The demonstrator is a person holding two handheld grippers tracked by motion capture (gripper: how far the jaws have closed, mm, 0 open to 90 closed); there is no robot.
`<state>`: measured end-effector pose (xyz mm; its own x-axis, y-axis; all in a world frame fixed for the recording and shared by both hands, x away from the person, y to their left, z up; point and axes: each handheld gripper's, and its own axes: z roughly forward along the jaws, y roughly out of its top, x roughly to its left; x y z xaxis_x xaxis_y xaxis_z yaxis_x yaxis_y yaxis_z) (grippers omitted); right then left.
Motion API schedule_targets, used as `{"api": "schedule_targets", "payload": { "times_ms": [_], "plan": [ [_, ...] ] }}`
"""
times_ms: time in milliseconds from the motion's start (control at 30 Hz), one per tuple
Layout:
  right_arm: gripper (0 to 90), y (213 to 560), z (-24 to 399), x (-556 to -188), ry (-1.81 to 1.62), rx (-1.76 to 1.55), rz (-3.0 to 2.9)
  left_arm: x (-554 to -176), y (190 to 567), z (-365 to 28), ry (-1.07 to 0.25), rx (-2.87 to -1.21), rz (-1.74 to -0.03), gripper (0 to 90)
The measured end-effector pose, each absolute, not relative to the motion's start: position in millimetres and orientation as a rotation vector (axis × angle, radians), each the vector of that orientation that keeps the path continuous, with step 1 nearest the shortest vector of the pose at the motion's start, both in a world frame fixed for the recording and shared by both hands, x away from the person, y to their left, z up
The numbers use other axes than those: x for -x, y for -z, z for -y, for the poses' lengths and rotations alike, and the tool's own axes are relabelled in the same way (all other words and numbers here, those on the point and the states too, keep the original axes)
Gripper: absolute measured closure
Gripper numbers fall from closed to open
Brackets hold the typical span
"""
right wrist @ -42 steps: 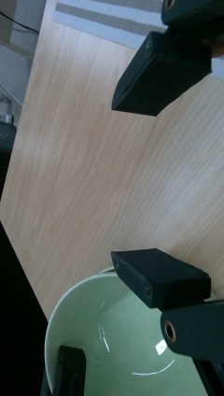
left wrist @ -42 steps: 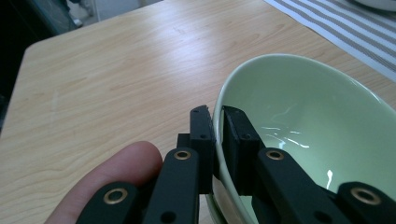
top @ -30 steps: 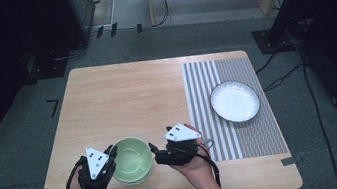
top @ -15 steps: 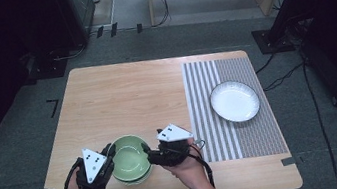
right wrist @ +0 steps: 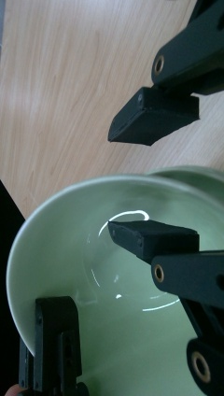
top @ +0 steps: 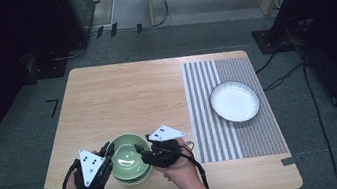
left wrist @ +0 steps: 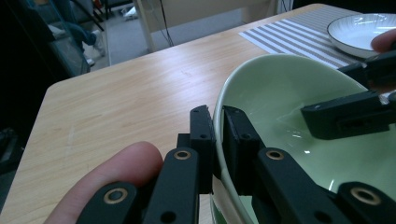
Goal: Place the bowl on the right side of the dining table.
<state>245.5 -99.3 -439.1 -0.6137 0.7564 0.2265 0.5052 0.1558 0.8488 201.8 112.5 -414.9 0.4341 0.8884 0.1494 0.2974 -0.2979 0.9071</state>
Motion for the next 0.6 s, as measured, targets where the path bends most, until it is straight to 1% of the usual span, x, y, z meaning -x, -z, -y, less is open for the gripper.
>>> {"api": "schedule_targets", "payload": {
  "times_ms": [133, 167, 233, 267, 433, 467, 500, 533, 600],
  "plan": [
    [57.8, 439.4, 95.7, -246.8, -1.460, -1.250, -2.192, -200.0, 413.6, -112.0, -0.867, -1.804, -0.996, 82.8],
    [57.8, 439.4, 95.7, -246.8, -1.460, -1.250, -2.192, -200.0, 413.6, -112.0, -0.867, -1.804, -0.996, 82.8],
    [62.2, 439.8, 93.7, -248.4, -1.476, -1.278, -2.204, -199.3, 413.2, -111.8, -0.869, -1.798, -0.986, 82.8],
    [62.2, 439.8, 93.7, -248.4, -1.476, -1.278, -2.204, -198.9, 413.1, -111.6, -0.872, -1.794, -0.983, 82.8],
    [71.6, 440.2, 92.1, -251.1, -1.510, -1.346, -2.212, -197.5, 412.7, -112.2, -0.893, -1.783, -0.974, 82.6],
    [80.5, 440.4, 93.1, -252.3, -1.506, -1.384, -2.193, -197.1, 412.3, -112.9, -0.897, -1.773, -0.972, 82.6],
    [80.5, 440.4, 93.1, -252.3, -1.506, -1.384, -2.193, -197.1, 412.3, -112.9, -0.897, -1.773, -0.972, 82.6],
    [83.2, 440.8, 94.2, -253.0, -1.517, -1.402, -2.184, -196.9, 411.9, -113.3, -0.897, -1.771, -0.969, 82.6],
    [83.6, 440.7, 95.4, -254.0, -1.533, -1.416, -2.189, -196.5, 411.4, -113.4, -0.902, -1.769, -0.963, 82.5]
  ]
}}
